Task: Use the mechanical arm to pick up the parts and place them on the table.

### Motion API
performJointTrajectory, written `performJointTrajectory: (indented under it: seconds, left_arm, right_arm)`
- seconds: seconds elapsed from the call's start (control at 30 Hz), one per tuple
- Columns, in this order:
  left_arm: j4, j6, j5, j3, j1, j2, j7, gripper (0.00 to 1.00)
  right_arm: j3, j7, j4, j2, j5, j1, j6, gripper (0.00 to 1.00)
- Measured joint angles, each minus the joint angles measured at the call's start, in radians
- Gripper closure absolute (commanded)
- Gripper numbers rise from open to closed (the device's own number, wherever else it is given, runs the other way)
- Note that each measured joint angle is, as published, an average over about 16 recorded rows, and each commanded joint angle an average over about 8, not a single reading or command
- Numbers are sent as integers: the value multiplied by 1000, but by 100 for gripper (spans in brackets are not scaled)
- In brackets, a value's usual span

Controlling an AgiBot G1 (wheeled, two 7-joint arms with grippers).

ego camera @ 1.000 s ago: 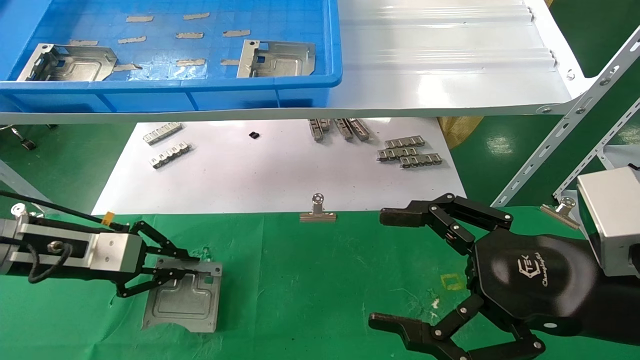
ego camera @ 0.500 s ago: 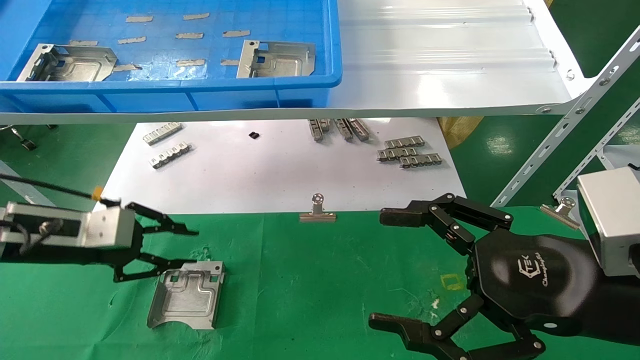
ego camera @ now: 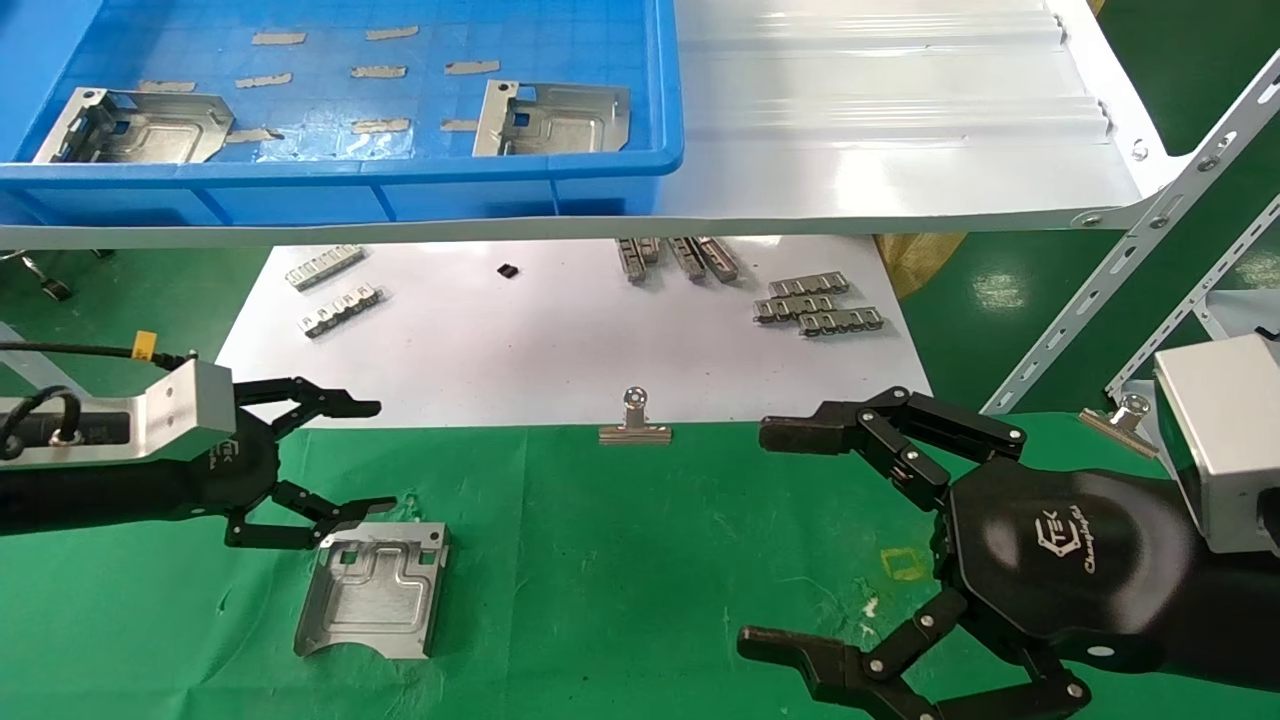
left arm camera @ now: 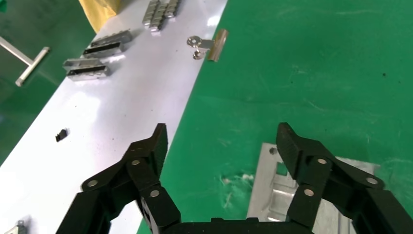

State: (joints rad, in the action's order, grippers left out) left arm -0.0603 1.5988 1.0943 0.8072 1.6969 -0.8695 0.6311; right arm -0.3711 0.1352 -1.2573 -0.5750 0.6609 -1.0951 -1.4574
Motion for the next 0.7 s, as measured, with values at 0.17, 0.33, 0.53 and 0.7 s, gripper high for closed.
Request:
performJointTrajectory:
  seconds: [0.17, 0.33, 0.53, 0.7]
  left_arm:
    - [-50, -4, -10, -18, -21, 9, -27, 0]
    - [-130, -11, -33, -52, -61, 26, -80, 0]
    - [-251, -21, -70, -105, -123, 52, -162, 0]
    - [-355, -30, -101, -150, -176, 74, -232, 0]
  right_arm:
    - [0, 0, 0, 0, 0, 0, 0, 0]
    - [0, 0, 0, 0, 0, 0, 0, 0]
    - [0, 0, 0, 0, 0, 0, 0, 0]
    - [0, 0, 0, 0, 0, 0, 0, 0]
